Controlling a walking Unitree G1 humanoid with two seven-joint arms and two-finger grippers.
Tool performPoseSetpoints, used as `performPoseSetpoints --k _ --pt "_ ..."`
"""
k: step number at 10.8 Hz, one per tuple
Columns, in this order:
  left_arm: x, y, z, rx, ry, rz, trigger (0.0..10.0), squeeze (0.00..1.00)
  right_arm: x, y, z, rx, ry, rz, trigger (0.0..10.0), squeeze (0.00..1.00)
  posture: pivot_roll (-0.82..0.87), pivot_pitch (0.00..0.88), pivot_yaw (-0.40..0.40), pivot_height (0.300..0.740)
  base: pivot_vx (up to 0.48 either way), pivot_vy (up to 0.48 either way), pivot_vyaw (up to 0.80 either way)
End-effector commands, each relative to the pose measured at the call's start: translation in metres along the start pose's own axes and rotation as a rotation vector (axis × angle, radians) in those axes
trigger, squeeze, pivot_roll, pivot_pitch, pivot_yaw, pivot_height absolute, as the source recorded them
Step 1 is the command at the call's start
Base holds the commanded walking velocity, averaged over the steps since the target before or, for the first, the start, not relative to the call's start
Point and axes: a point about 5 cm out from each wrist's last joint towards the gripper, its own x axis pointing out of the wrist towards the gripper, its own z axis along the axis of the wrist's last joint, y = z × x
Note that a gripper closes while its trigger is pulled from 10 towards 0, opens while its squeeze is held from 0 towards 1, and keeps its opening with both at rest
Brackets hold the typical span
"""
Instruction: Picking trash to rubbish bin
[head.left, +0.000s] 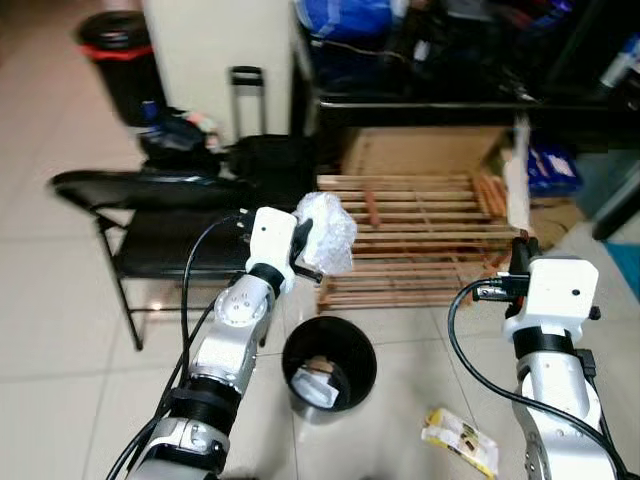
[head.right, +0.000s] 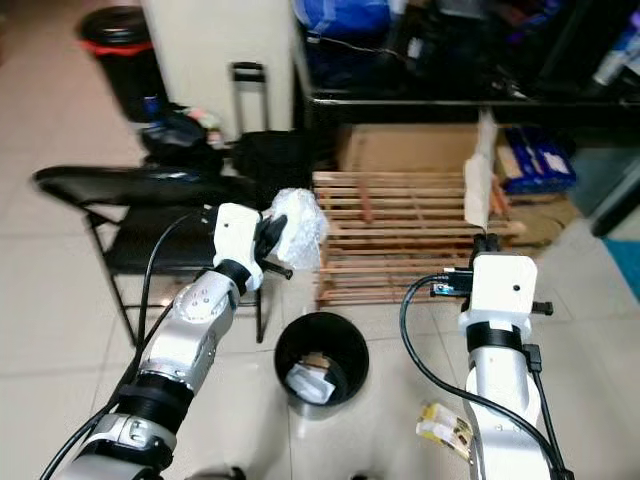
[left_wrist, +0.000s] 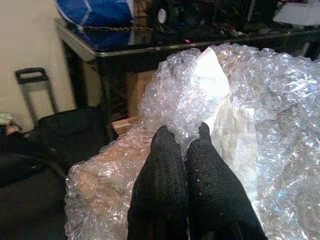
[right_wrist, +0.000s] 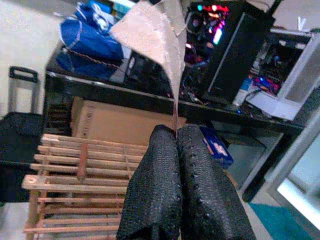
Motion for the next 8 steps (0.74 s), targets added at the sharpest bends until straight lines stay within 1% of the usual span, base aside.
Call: performPoseSetpoints --k 1,2,3,5,7,8 --pt "0.000 -0.002 0.001 -0.003 0.003 -0.017 10.0 0.00 0.000 -0.003 0.002 0.008 -0.007 -0.016 10.0 0.00 0.14 0.096 -0.048 0.740 0.458 0.000 0.00" --pt "0.000 -0.003 -0.001 0.014 0.023 -0.014 10.0 0.00 -0.001 -0.003 0.002 0.009 -0.006 -0.020 10.0 0.00 0.14 0.098 -0.045 0.740 0.000 0.000 0.00" --pt "-0.001 -0.003 0.002 -0.001 -0.004 -0.018 10.0 0.00 -0.001 -0.003 0.002 0.009 -0.007 -0.021 10.0 0.00 0.13 0.100 -0.043 0.740 0.000 0.000 0.00" --pt "-0.001 -0.003 -0.001 -0.002 0.016 -0.015 10.0 0.00 -0.001 -0.003 0.002 0.008 -0.008 -0.022 10.0 0.00 0.13 0.101 -0.046 0.740 0.000 0.000 0.00" --pt "-0.002 -0.012 -0.007 -0.014 0.043 -0.044 10.0 0.00 -0.001 -0.007 0.000 0.001 0.000 -0.027 10.0 0.00 0.13 0.122 -0.048 0.740 0.000 0.000 0.00" --pt "-0.002 -0.013 -0.006 -0.018 0.040 -0.049 10.0 0.00 -0.001 -0.006 0.003 0.003 -0.001 -0.024 10.0 0.00 0.13 0.125 -0.054 0.740 0.000 0.000 -0.59"
